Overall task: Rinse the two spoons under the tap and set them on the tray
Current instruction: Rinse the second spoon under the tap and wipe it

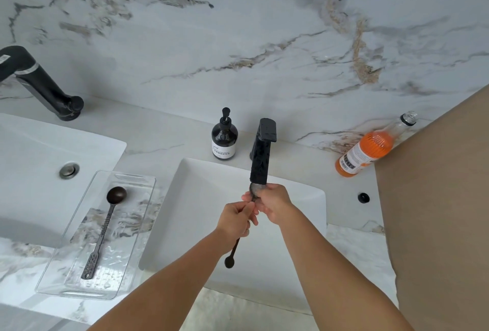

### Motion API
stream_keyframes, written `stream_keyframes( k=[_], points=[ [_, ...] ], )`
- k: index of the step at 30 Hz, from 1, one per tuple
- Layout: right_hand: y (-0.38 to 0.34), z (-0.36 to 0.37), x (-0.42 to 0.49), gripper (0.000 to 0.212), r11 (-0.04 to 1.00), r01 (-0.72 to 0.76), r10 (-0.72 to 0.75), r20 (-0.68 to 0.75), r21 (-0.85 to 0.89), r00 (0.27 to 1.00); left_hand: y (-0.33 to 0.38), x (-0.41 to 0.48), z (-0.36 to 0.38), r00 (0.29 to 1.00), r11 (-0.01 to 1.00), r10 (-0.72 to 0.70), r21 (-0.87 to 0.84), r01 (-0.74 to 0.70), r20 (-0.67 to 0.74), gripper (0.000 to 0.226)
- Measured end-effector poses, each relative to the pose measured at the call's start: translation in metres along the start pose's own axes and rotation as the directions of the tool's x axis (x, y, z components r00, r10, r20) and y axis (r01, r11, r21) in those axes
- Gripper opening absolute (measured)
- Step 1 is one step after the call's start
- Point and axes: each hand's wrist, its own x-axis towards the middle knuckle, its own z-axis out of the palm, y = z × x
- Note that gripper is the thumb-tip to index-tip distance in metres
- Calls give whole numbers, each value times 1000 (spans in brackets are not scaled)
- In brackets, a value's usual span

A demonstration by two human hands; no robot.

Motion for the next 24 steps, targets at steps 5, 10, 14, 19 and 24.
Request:
stream_keyframes(
  k=[5, 10, 14, 19, 24],
  points=[
    [-8, -2, -3, 9, 996, -17, 6, 121, 87, 993, 5, 5, -2, 1000, 999, 0, -49, 0, -1, 33],
    [-8, 4, -3, 6, 994, 46, -45, -9, 96, 999, 4, 6, -1, 1000, 998, 0, -58, 1, 12, 35],
    [-4, 6, -5, 8, 991, 76, -72, -35, 115, 997, 4, 8, -4, 999, 999, 31, 16, -30, -21, 36],
    [0, 1, 2, 10, 972, 155, -184, -161, -174, 970, 16, 11, -13, 996, 988, -60, 149, 51, 60, 32],
    [1, -4, -5, 18, 967, 91, -99, -22, -239, 995, 30, 24, 1, 996, 995, -65, 74, 61, 54, 30]
  ],
)
